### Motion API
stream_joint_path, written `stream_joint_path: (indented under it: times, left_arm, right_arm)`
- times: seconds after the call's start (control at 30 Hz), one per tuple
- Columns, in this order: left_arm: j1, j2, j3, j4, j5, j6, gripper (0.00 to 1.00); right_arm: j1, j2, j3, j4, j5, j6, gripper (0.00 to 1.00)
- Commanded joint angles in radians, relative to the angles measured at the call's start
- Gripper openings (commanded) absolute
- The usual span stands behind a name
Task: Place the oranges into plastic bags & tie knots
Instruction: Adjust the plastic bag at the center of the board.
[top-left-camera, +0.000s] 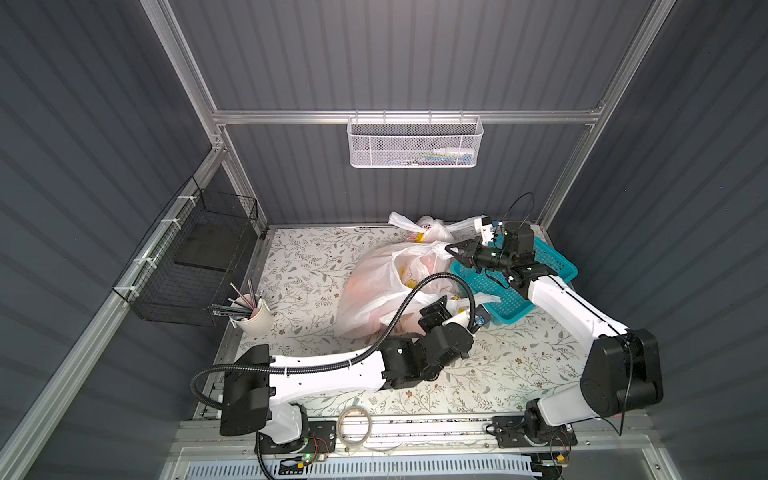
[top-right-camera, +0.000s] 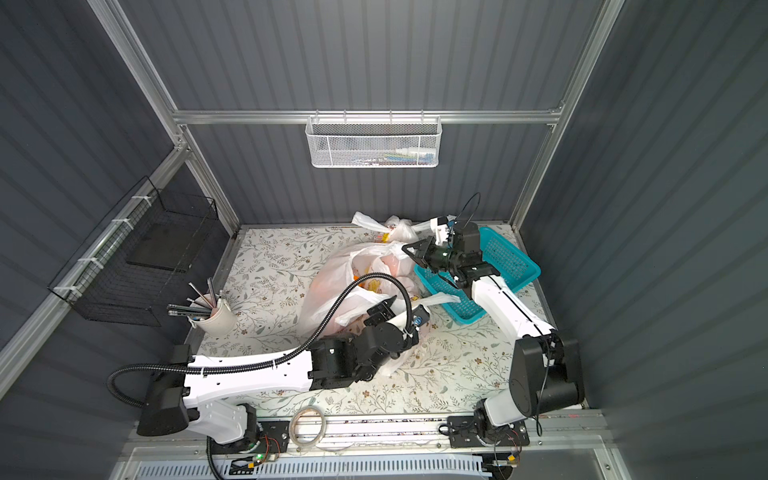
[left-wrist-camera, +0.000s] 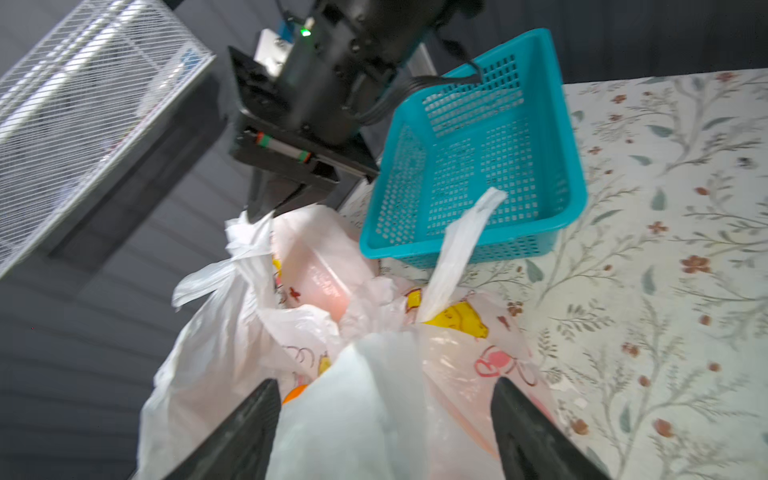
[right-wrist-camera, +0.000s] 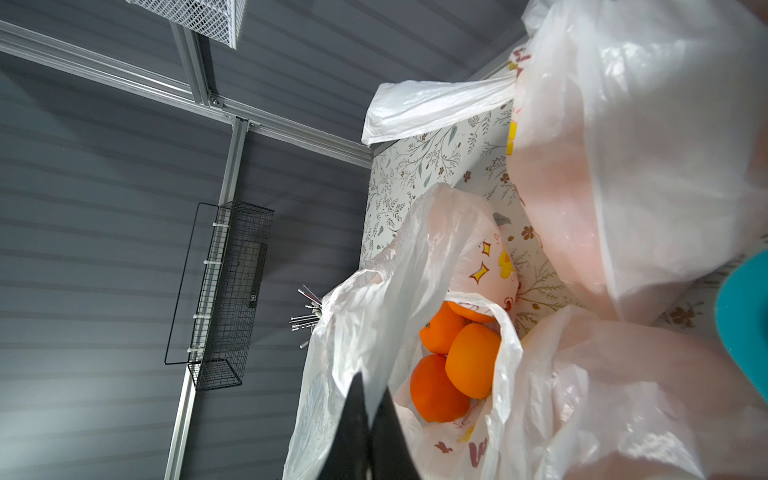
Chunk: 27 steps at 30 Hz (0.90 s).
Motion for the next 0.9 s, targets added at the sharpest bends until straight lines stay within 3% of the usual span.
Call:
stream_joint_path:
  times: [0.0, 0.07, 0.13, 0.33, 0.37, 0.67, 0.87]
  left_arm:
    - [0.003, 0.027, 0.048, 0.030, -0.165, 0.010, 0.81]
    - [0.005, 0.053, 0.067, 0.002, -0.172, -0.002, 0.76]
    - [0.013, 0.073, 0.083, -0.024, -0.166, -0.024, 0.63]
    - [0.069, 0.062, 0.092, -0.084, -0.088, -0.123, 0.06]
    - [0.077, 0.050, 0.087, -0.082, -0.076, -0.124, 0.00]
    - [0.257, -0.257, -0.021, -0.033, 0.050, -0.038, 0.00]
    - [0.530, -0.404, 0.021, -0.087, 0.273, -0.057, 0.00]
  right_arm:
    - [-0.005, -0.018, -0.016, 0.030, -0.015, 0.007, 0.00]
    - [-0.005, -0.019, -0.018, 0.031, -0.014, 0.007, 0.00]
    - [-0.005, -0.020, -0.020, 0.035, -0.015, 0.011, 0.00]
    - [-0.005, -0.044, -0.020, 0.037, -0.024, 0.015, 0.00]
    - [-0.004, -0.051, -0.017, 0.035, -0.027, 0.013, 0.00]
    - [0.028, -0.087, 0.088, 0.041, -0.072, -0.002, 0.00]
    - [0.061, -0.081, 0.239, 0.024, -0.030, -0.024, 0.00]
